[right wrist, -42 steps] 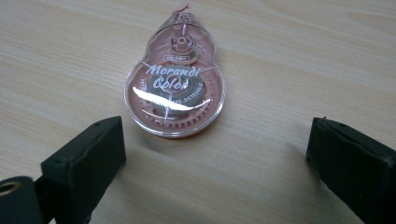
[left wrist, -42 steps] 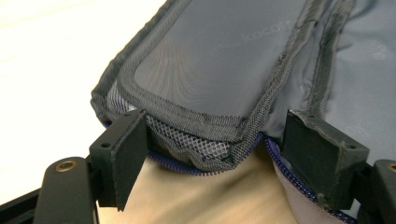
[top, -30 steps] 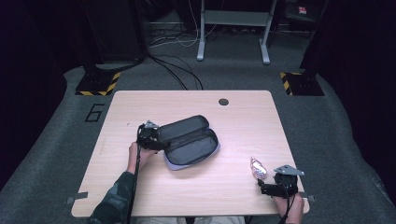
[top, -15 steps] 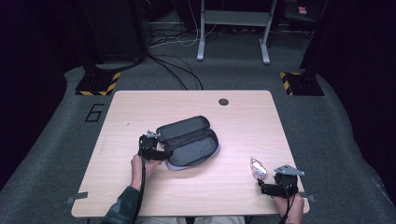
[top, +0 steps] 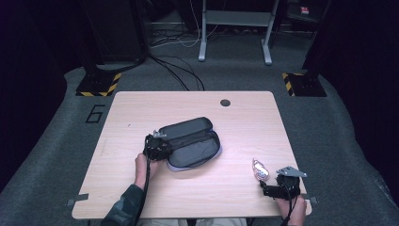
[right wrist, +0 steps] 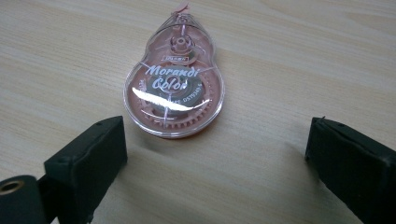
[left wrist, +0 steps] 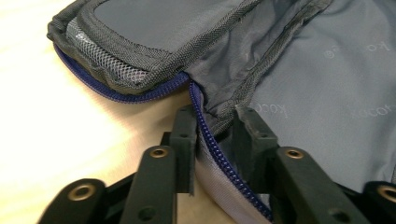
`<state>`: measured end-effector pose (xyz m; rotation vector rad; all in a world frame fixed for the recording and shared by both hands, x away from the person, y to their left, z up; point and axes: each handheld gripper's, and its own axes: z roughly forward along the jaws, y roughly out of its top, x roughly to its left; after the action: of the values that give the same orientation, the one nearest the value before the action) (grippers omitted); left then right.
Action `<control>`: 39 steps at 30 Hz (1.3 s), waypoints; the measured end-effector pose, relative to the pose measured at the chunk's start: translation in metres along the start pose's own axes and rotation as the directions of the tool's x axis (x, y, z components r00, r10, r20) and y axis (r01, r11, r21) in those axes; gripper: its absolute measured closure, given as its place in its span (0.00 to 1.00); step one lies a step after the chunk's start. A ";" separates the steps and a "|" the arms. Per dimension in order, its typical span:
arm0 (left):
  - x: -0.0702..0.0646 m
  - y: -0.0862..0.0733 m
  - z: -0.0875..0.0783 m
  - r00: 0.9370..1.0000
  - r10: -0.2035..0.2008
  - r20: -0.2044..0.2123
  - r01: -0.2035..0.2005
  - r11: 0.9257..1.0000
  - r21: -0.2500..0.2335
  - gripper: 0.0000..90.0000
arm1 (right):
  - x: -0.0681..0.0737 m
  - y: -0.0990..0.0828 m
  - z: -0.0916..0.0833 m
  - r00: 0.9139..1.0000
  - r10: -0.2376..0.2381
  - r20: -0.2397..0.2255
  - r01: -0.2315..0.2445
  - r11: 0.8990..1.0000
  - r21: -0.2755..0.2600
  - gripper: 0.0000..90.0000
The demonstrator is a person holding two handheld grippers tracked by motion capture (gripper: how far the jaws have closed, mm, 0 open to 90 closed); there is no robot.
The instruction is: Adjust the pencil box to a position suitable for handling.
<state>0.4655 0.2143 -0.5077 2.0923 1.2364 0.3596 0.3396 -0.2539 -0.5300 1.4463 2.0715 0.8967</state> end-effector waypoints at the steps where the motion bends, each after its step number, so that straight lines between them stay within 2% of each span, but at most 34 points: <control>1: 0.001 0.002 0.001 1.000 0.020 0.008 -0.020 1.000 0.003 0.82 | 0.000 0.000 0.000 1.000 0.000 0.000 0.000 1.000 0.000 0.06; 5: 0.006 0.008 0.008 0.997 0.059 0.042 -0.058 0.998 -0.013 0.86 | 0.000 0.000 0.000 1.000 0.000 0.000 0.000 1.000 0.000 0.06; 7: 0.009 0.012 0.011 0.992 0.098 0.075 -0.097 0.995 -0.012 0.86 | 0.000 0.000 0.000 1.000 0.000 -0.001 0.000 1.000 0.000 0.06; 8: 0.010 0.014 0.013 0.992 0.098 0.080 -0.097 0.995 -0.015 0.86 | 0.000 0.000 0.000 1.000 0.001 0.000 -0.001 1.000 0.000 0.06; 9: 0.011 0.016 0.014 0.989 0.125 0.084 -0.124 0.992 -0.017 0.86 | 0.000 0.000 0.000 1.000 0.000 0.000 0.000 1.000 0.000 0.06; 11: 0.012 0.019 0.018 0.985 0.146 0.097 -0.144 0.989 -0.023 0.87 | 0.000 0.000 0.000 1.000 0.000 0.000 0.000 1.000 0.000 0.06; 12: 0.012 0.021 0.020 0.980 0.168 0.108 -0.165 0.986 -0.028 0.87 | 0.000 0.000 0.000 1.000 0.000 0.000 0.000 1.000 0.000 0.06; 14: 0.012 0.023 0.023 0.975 0.184 0.124 -0.181 0.983 -0.036 0.87 | 0.000 0.000 0.000 1.000 0.000 0.000 0.000 1.000 0.000 0.06; 15: 0.012 0.025 0.023 0.966 0.221 0.132 -0.218 0.975 -0.031 0.87 | 0.000 0.000 0.000 1.000 0.000 0.000 0.000 1.000 0.000 0.06; 16: 0.011 0.026 0.024 0.962 0.233 0.141 -0.231 0.972 -0.029 0.87 | 0.000 0.000 0.000 1.000 0.000 0.000 0.000 1.000 0.000 0.06; 17: 0.011 0.026 0.024 0.962 0.233 0.141 -0.231 0.972 -0.029 0.87 | 0.000 0.000 0.000 1.000 0.000 -0.001 0.000 1.000 0.000 0.06; 18: 0.011 0.027 0.024 0.958 0.248 0.145 -0.247 0.969 -0.023 0.87 | 0.000 0.000 0.000 1.000 0.000 -0.001 0.000 1.000 0.000 0.06; 19: 0.010 0.027 0.024 0.948 0.273 0.161 -0.272 0.962 -0.030 0.87 | 0.000 0.000 0.000 1.000 0.000 -0.001 0.000 1.000 0.000 0.06; 20: 0.009 0.027 0.024 0.950 0.269 0.159 -0.268 0.963 -0.029 0.87 | 0.000 0.000 0.000 1.000 0.000 0.000 0.000 1.000 0.000 0.06; 22: 0.008 0.026 0.024 0.943 0.279 0.184 -0.278 0.960 -0.033 0.87 | 0.000 0.000 0.000 1.000 0.001 0.000 -0.001 1.000 -0.001 0.06; 23: 0.008 0.026 0.024 0.943 0.279 0.184 -0.278 0.960 -0.033 0.87 | 0.000 0.000 0.000 1.000 0.001 0.000 -0.001 1.000 -0.001 0.06; 27: 0.006 0.023 0.023 0.920 0.317 0.229 -0.314 0.948 -0.051 0.87 | 0.000 0.000 0.000 1.000 0.001 0.000 -0.001 1.000 0.000 0.06; 28: 0.006 0.023 0.023 0.917 0.323 0.234 -0.320 0.946 -0.051 0.87 | 0.000 0.000 0.000 1.000 0.000 0.000 0.000 1.000 0.000 0.06; 31: 0.007 0.024 0.023 0.920 0.315 0.232 -0.312 0.949 -0.050 0.87 | 0.000 0.000 0.000 1.000 0.001 0.000 -0.001 1.000 0.000 0.06; 34: 0.010 0.025 0.024 0.936 0.277 0.218 -0.272 0.961 -0.056 0.84 | 0.000 0.000 0.000 1.000 0.001 0.000 -0.001 1.000 0.000 0.06; 37: 0.010 0.024 0.021 0.945 0.230 0.233 -0.225 0.973 -0.051 0.68 | 0.000 0.000 0.000 1.000 0.001 0.000 -0.001 1.000 0.000 0.06; 38: 0.010 0.024 0.021 0.945 0.230 0.233 -0.225 0.973 -0.051 0.60 | 0.000 0.000 0.000 1.000 0.001 0.000 -0.001 1.000 0.000 0.06; 39: 0.011 0.023 0.017 0.951 0.201 0.233 -0.193 0.980 -0.059 0.52 | 0.000 0.000 0.000 1.000 0.001 0.000 -0.001 1.000 0.000 0.06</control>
<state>0.4956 0.2097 -0.5058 2.1618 0.8788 0.2084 0.3396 -0.2540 -0.5299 1.4468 2.0711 0.8971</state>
